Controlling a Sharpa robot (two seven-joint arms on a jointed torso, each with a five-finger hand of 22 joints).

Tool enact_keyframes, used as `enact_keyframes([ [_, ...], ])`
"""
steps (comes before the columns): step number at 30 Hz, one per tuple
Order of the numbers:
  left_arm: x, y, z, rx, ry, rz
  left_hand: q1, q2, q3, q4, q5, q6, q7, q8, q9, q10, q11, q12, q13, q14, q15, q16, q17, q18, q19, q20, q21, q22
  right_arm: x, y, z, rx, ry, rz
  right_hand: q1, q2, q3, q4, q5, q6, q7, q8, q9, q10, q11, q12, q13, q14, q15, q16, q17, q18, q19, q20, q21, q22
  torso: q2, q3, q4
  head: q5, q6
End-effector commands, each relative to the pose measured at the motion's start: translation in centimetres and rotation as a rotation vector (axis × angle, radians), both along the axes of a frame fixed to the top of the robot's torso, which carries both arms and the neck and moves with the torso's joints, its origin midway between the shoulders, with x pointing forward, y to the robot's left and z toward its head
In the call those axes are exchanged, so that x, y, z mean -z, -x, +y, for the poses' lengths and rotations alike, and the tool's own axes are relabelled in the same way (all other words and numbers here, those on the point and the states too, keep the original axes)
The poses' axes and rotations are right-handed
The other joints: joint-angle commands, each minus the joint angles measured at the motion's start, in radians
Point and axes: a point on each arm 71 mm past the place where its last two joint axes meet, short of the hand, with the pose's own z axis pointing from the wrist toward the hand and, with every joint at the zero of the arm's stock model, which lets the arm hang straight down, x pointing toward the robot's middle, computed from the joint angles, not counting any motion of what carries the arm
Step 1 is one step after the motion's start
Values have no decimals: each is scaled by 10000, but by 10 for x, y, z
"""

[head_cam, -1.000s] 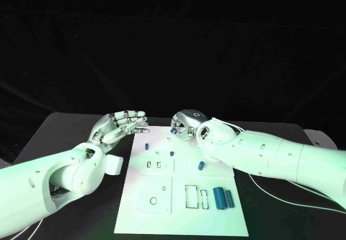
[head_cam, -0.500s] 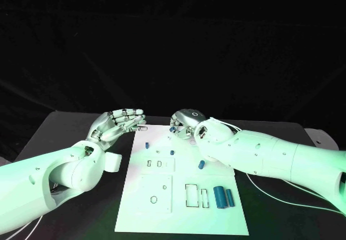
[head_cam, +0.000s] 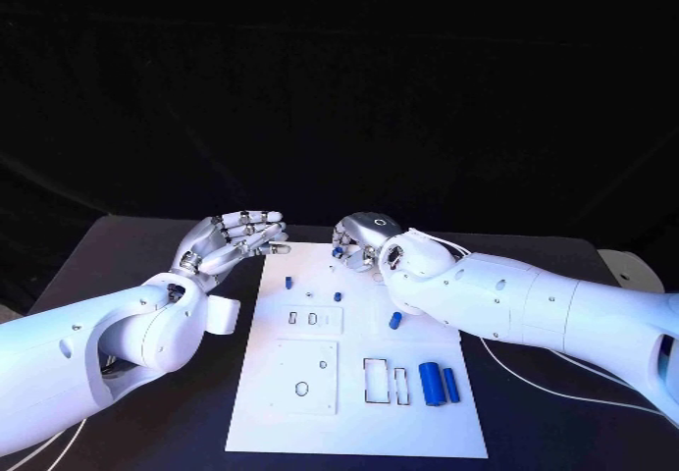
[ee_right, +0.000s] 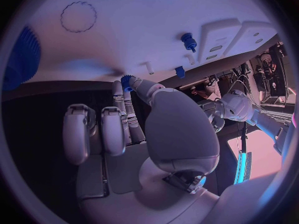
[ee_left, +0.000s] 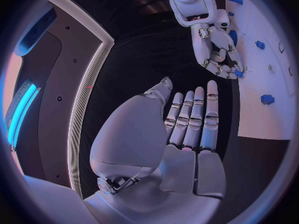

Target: Assemble the parts on the task board

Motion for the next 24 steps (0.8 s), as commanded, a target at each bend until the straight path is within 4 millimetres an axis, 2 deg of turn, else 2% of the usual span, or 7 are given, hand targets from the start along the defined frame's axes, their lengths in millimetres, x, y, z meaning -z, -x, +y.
enact_keyframes([
  [1,-2,0,-2,158,123,-91,-95,1,64,-15,54,-72,646,-56,-14,-30,20,-53,-4,-42,35,-54,15,68,-51,-2,-34,-12,4,-1,-2,11,281,201,-76,-80,15,60,-83,-173,21,-64,10,-99,27,-86,-8,472,78,44,-7,-115,-91,34,-92,-72,-5,-5,9,3,-9],
  [4,-2,0,-2,150,119,-90,-95,1,64,-15,54,-72,646,-56,-14,-30,20,-53,-4,-42,35,-54,15,68,-51,-2,-34,-12,3,-1,-3,8,221,118,-197,-373,-10,128,-193,-896,240,-506,-90,-638,216,-278,-72,423,246,6,-102,13,-453,164,-518,-680,-17,-2,2,32,-17],
  [7,-2,0,-1,129,110,-89,-95,1,64,-15,54,-72,646,-56,-14,-30,20,-53,-4,-42,35,-54,15,68,-51,-2,-34,-12,2,0,-6,-15,136,-25,-246,-649,-199,150,62,-1489,270,-909,-158,-1090,264,-330,-98,316,286,-159,-415,117,-730,247,-871,-1139,-25,0,-9,48,-19],
  [15,-1,-2,6,-45,45,-94,-107,0,77,-13,54,-76,650,-56,-16,-32,23,-60,-2,-40,37,-62,19,71,-62,3,-40,-17,-4,8,-25,32,-116,-385,-162,-668,-343,144,157,-1348,275,-874,-58,-1212,266,-195,-59,265,289,-243,-565,164,-843,252,-1057,-1350,-40,16,-41,81,10],
  [19,0,-2,9,-55,136,62,-133,-3,97,-9,54,-96,662,-63,-21,-50,31,-78,-1,-58,47,-87,22,72,-81,15,-52,-27,-12,14,-50,70,-521,-271,-156,-658,-374,169,246,-1283,305,-869,-24,-1102,267,-64,-20,276,289,-229,-550,153,-803,249,-1036,-1296,-59,22,-69,69,44],
  [20,0,-2,10,-43,170,106,-135,-1,103,-9,54,-99,663,-65,-22,-54,33,-82,-1,-61,48,-91,22,72,-84,16,-54,-29,-15,16,-58,86,-674,-132,-137,-670,-395,181,287,-1545,356,-1041,-62,-958,270,56,12,289,298,-210,-527,136,-752,245,-993,-1217,-61,19,-80,50,53],
  [24,0,-1,13,-25,233,195,-134,1,127,-19,54,-114,668,-70,-26,-70,40,-96,-2,-77,55,-110,23,74,-98,23,-62,-35,-22,24,-87,255,-1182,529,-208,-701,-516,307,332,-1605,468,-1157,-24,-383,298,431,146,340,317,-100,-375,70,-559,274,-790,-893,-78,33,-108,-74,64],
])
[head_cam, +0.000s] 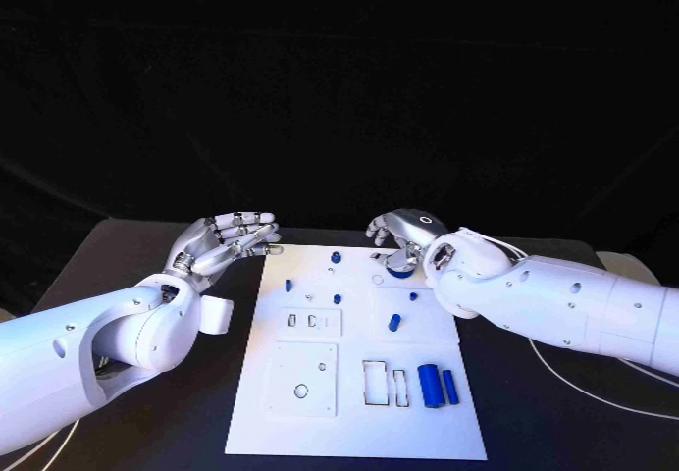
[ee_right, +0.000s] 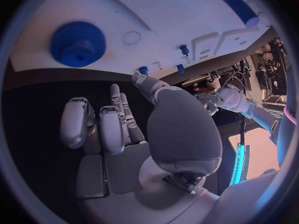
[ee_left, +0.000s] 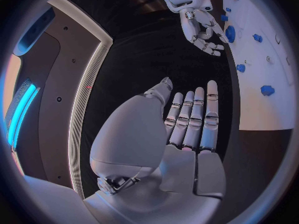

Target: Assemble the parts on the task board

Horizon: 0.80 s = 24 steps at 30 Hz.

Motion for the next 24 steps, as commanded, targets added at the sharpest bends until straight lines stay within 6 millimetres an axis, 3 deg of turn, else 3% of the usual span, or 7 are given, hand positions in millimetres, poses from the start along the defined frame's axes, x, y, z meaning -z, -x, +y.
enact_keyframes([
  [1,-1,0,-1,267,286,116,-137,-5,59,0,54,-54,674,-40,-12,-45,8,-59,-2,-56,27,-71,14,74,-74,-8,-69,-20,-5,7,-14,-138,-846,767,-30,-50,-86,45,75,8,44,-47,35,343,-18,207,85,304,58,46,36,65,106,5,96,140,-27,24,-27,-121,-12],
  [8,-1,3,10,276,324,155,-487,-154,35,104,50,-274,689,-85,-43,-305,84,-158,-9,-432,177,-450,-44,57,-594,186,-452,-248,-14,15,-68,671,-1325,2097,0,-314,-1095,247,548,-2,-257,-204,216,1702,-426,2399,1647,343,-261,141,163,70,116,-276,48,183,-40,49,-107,-253,-46],
  [10,-1,3,12,241,318,168,-489,-155,36,103,50,-277,687,-84,-42,-308,83,-157,-9,-439,179,-459,-46,59,-603,191,-460,-254,-13,15,-81,931,-1445,2520,122,-245,-1623,346,573,-99,-325,-122,367,1394,-427,4639,3652,474,-314,424,645,-30,379,-356,355,638,-44,63,-98,-256,-51],
  [12,-1,3,13,243,324,179,-489,-155,37,102,50,-278,687,-84,-42,-308,83,-157,-9,-440,180,-461,-46,60,-604,192,-462,-255,-11,14,-89,1116,-1480,2832,278,11,-2046,617,673,-219,-282,58,592,1526,-375,8631,7984,589,-206,767,1253,-139,650,-280,705,1154,-30,67,-95,-235,-45],
  [15,-1,3,12,274,342,186,-489,-153,39,102,51,-280,690,-84,-43,-311,84,-157,-9,-444,181,-466,-47,62,-608,194,-466,-258,-7,11,-94,1276,-1559,3271,435,145,-2421,921,667,-404,-149,178,762,2784,-308,11148,11040,719,-143,1115,1914,-253,952,-208,1124,1769,-28,86,-106,-254,-66],
  [20,-1,3,12,267,344,183,-487,-142,49,101,51,-285,695,-83,-43,-318,87,-157,-10,-454,184,-480,-50,67,-616,201,-476,-265,-2,7,-88,1256,-1522,3448,581,232,-2695,1111,630,-717,-103,217,859,3751,-236,12294,12556,836,-84,1394,2502,-379,1238,-131,1530,2346,-21,88,-130,-248,-49],
  [24,-1,2,12,244,338,177,-487,-142,49,101,51,-285,695,-83,-43,-318,87,-157,-10,-454,184,-480,-50,67,-616,201,-476,-265,2,4,-81,1233,-1297,3229,668,290,-2749,1156,626,-761,-92,272,907,4018,-221,12544,12909,898,-68,1519,2800,-437,1374,-116,1715,2605,-9,86,-72,-279,-58],
])
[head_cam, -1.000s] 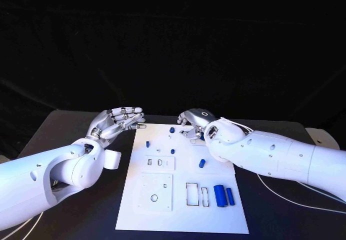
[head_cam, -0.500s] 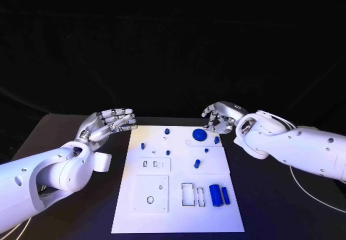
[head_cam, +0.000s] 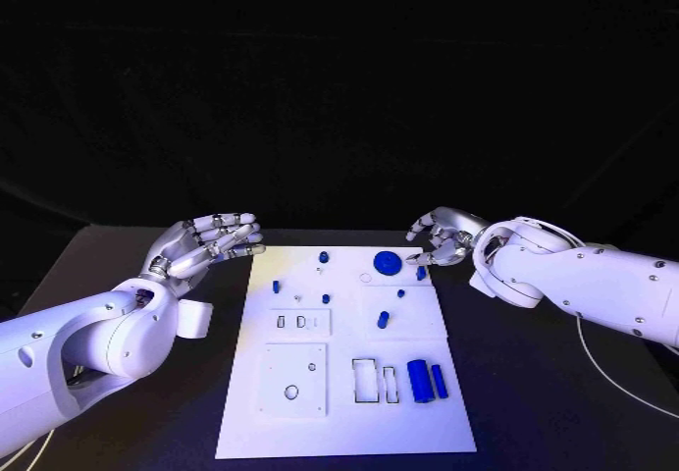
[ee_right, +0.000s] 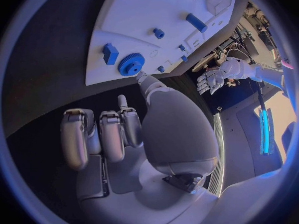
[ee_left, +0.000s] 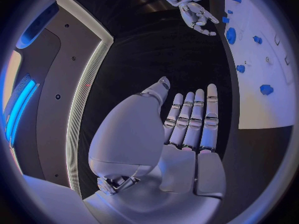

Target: Assemble the parts on the task board

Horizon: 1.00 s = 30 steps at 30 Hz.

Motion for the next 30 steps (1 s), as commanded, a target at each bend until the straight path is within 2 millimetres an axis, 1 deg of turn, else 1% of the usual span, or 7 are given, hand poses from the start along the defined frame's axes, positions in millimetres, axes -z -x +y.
enact_keyframes([
  [1,-1,0,-3,196,161,-33,-91,16,-5,46,51,-90,748,-24,-8,-86,3,-34,-10,-77,22,-59,-14,66,-62,4,-50,-9,5,-1,4,-135,188,218,100,42,-82,31,-12,-82,17,73,26,146,0,118,1309,919,58,74,2032,-128,483,52,122,1619,13,-4,61,-30,-2],
  [2,-1,0,-3,197,161,-33,-91,16,-5,46,51,-90,748,-24,-8,-86,3,-34,-10,-77,22,-59,-14,66,-62,4,-50,-9,6,-2,5,-130,225,178,104,39,-106,46,-21,-96,19,79,33,169,3,142,1342,936,62,108,2118,-151,538,55,194,1719,12,-13,59,-25,2],
  [6,-1,0,-4,208,167,-35,-90,19,-1,44,51,-95,751,-24,-9,-91,5,-34,-10,-81,24,-67,-15,70,-66,8,-55,-13,10,-5,13,-131,405,4,132,57,-145,78,-25,-137,38,87,48,216,20,190,1411,977,78,183,2310,-202,654,69,346,1931,17,-4,36,14,1],
  [14,-1,-1,-6,251,175,-12,-81,30,14,38,51,-102,762,-24,-9,-100,11,-34,-11,-87,27,-81,-17,76,-72,16,-65,-21,16,-8,26,-195,533,-101,188,105,-157,102,-17,-182,51,90,60,204,36,191,1416,1012,100,245,2478,-238,735,88,454,2081,20,1,45,-17,-13],
  [23,-1,-1,-8,296,185,3,-74,45,33,33,51,-120,786,-27,-12,-126,26,-39,-13,-97,34,-101,-20,84,-80,29,-78,-33,20,-13,32,-172,629,-79,247,177,-116,112,14,-90,45,158,93,225,35,211,1452,1020,108,261,2522,-252,768,101,500,2145,27,-2,45,5,-23],
  [25,-1,-1,-9,302,183,13,-75,52,39,33,51,-127,792,-29,-13,-134,31,-41,-14,-101,38,-108,-21,86,-82,33,-83,-36,21,-13,33,-187,647,-34,275,200,-91,107,24,-24,24,195,109,236,21,219,1467,1023,101,265,2535,-255,774,102,509,2158,31,-2,52,-51,-58],
  [30,-1,-1,-10,325,183,29,-72,65,52,32,51,-137,802,-31,-15,-148,38,-42,-15,-107,43,-120,-23,89,-86,40,-90,-42,27,-13,34,-227,704,127,341,250,-13,87,57,119,-16,230,119,266,-15,240,1507,1029,75,275,2562,-266,799,87,544,2207,22,0,41,-42,-93],
])
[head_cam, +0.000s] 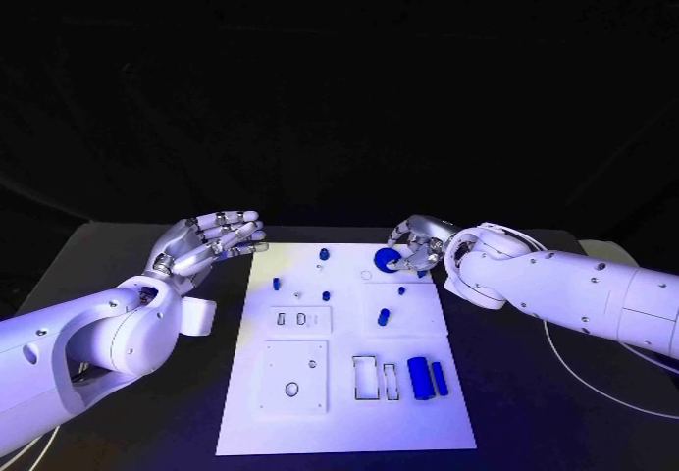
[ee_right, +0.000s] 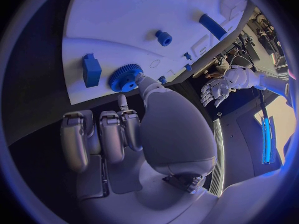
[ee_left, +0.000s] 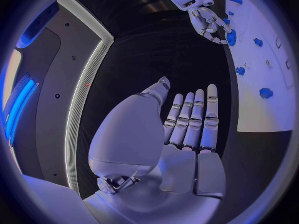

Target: Assemble the parts on the task board

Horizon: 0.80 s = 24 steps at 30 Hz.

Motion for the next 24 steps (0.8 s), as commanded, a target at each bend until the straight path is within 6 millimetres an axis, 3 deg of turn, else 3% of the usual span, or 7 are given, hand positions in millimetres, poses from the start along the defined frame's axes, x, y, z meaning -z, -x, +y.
enact_keyframes([
  [1,-1,1,-3,199,122,-18,-72,65,53,32,51,-66,804,-31,-17,-41,2,-43,-15,-73,8,-35,-15,89,-52,5,-50,-8,3,0,1,-84,222,99,122,29,87,-7,62,113,-3,39,14,43,-3,67,1507,1064,37,32,2563,-113,830,61,25,2223,-2,-3,-11,4,-4],
  [15,-1,1,-3,226,129,-13,-60,87,75,26,51,-76,809,-32,-19,-54,9,-42,-15,-77,14,-47,-15,94,-55,13,-58,-15,9,1,4,-146,270,281,177,63,197,-37,77,345,-37,81,19,106,-34,108,1578,1074,11,47,2610,-130,866,38,74,2291,8,6,-16,21,-49],
  [20,-1,1,-3,241,133,-9,-60,87,75,26,51,-76,809,-32,-19,-54,9,-42,-15,-77,14,-47,-15,94,-55,13,-58,-15,7,1,5,-84,421,-81,263,185,465,-80,76,715,-68,111,-6,211,-74,172,1684,1079,-22,53,2629,-150,912,5,132,2375,7,4,-14,25,-59],
  [21,-1,1,-3,245,134,-7,-60,87,75,26,51,-76,809,-32,-19,-54,9,-42,-15,-77,14,-47,-15,94,-55,13,-58,-15,7,1,5,-95,495,-202,295,228,562,-96,-12,805,-77,108,-20,232,-77,184,1705,1079,-29,53,2630,-156,924,-2,147,2395,9,5,-17,25,-69],
  [22,-1,1,-3,249,134,-5,-60,87,75,26,51,-76,809,-32,-19,-54,9,-42,-15,-77,14,-47,-15,94,-55,13,-58,-15,6,1,5,-110,587,-359,348,285,765,-128,-361,984,-93,107,-46,281,-93,214,1754,1079,-44,53,2630,-163,942,-14,168,2425,9,5,-17,25,-73],
  [24,-1,1,-3,258,136,0,-60,87,75,26,51,-76,809,-32,-19,-54,9,-42,-15,-77,14,-47,-15,94,-55,13,-58,-15,5,2,6,-130,730,-616,344,284,954,-152,-349,1232,-137,127,-68,340,-130,250,1812,1079,-75,53,2630,-172,962,-36,193,2460,7,7,-16,22,-77],
])
